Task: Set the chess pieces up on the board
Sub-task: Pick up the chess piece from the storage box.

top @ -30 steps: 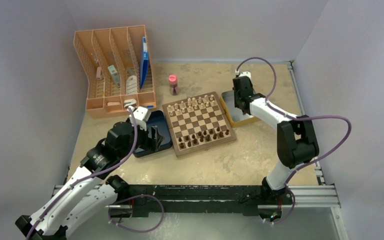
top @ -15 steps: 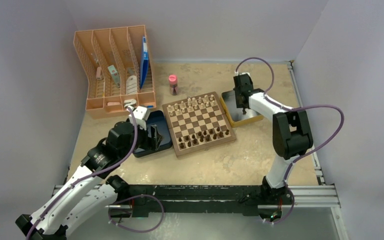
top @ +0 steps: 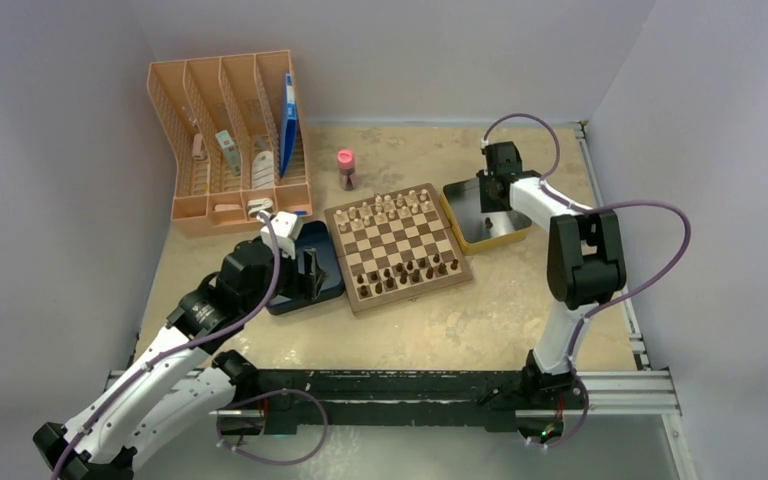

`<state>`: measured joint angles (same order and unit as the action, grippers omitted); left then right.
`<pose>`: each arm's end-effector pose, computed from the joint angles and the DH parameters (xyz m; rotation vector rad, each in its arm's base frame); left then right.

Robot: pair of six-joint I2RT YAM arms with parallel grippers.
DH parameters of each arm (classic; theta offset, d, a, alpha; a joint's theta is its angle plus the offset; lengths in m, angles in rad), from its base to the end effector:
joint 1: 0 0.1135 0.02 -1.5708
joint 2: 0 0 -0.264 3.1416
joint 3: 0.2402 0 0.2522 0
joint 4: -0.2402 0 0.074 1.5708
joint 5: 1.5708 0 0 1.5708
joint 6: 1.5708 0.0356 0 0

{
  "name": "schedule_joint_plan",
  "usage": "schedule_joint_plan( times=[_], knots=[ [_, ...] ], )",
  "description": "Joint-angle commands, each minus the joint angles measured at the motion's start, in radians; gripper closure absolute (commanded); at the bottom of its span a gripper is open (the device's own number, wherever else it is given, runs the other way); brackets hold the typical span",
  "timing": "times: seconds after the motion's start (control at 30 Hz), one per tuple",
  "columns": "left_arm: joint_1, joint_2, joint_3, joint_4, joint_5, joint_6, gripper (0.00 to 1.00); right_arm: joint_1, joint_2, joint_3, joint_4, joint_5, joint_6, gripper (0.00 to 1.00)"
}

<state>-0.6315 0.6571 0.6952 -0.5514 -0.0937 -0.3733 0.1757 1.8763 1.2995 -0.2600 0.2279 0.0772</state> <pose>0.1221 -0.0852 0.2903 0.2156 2.1118 -0.5098 0.4053 0.0638 0.2013 -0.0126 2.3849 -0.1550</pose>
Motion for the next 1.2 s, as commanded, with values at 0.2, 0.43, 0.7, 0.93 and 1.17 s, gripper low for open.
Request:
schedule_joint_plan(
  times=[0.2,0.43,0.7,0.93,1.17],
  knots=[
    [-0.004,0.001,0.023,0.012,-0.028,-0.023,0.32,-0.019,0.043,0.050,-0.051,-0.099,-0.039,0.74],
    [-0.004,-0.002,0.023,0.013,-0.027,-0.023,0.32,-0.042,0.063,0.064,-0.073,-0.136,-0.051,0.74],
    [-0.004,0.004,0.023,0.015,-0.023,-0.021,0.32,-0.065,0.054,0.036,-0.078,-0.177,-0.063,0.77],
    [-0.004,0.009,0.024,0.015,-0.023,-0.020,0.32,-0.068,0.060,0.051,-0.088,-0.193,-0.070,0.86],
    [-0.004,0.003,0.023,0.018,-0.012,-0.015,0.33,-0.068,0.035,0.106,-0.121,-0.207,-0.022,0.89]
  ],
)
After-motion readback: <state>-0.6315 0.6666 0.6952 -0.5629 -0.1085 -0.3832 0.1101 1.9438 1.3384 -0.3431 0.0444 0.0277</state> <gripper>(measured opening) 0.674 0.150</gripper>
